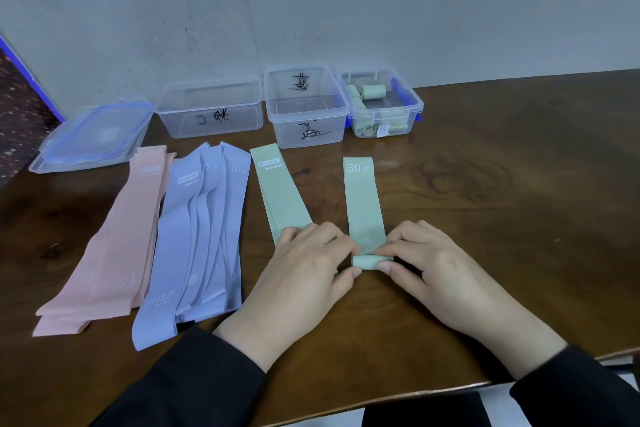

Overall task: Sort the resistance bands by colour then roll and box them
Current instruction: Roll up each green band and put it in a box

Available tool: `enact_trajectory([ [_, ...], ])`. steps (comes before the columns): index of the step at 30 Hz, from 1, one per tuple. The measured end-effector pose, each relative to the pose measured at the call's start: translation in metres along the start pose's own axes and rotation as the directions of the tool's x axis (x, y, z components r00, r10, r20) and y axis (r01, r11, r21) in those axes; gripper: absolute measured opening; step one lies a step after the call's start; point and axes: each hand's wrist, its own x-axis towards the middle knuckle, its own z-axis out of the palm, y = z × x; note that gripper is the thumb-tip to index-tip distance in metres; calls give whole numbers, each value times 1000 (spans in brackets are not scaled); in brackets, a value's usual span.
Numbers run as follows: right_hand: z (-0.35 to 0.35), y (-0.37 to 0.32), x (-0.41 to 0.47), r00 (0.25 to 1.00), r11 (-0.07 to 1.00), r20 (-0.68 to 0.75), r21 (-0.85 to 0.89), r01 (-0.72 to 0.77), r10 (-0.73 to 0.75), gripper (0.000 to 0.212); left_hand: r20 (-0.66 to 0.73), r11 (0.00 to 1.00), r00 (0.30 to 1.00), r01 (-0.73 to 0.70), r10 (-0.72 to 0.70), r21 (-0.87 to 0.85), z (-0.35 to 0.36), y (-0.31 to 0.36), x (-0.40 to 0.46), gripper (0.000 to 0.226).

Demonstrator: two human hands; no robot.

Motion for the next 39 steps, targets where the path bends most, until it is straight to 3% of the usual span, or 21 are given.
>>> enact_trajectory([
  [7, -1, 1, -1, 1000, 1000, 9, 6, -1, 1, 28, -11, 1000, 1000, -3, 3, -4, 0, 1, -2, 32],
  [39, -1, 0, 0, 1000, 1000, -2, -4, -27, 27, 42, 12, 1000, 1000, 17, -17, -4, -2, 0, -1, 31],
])
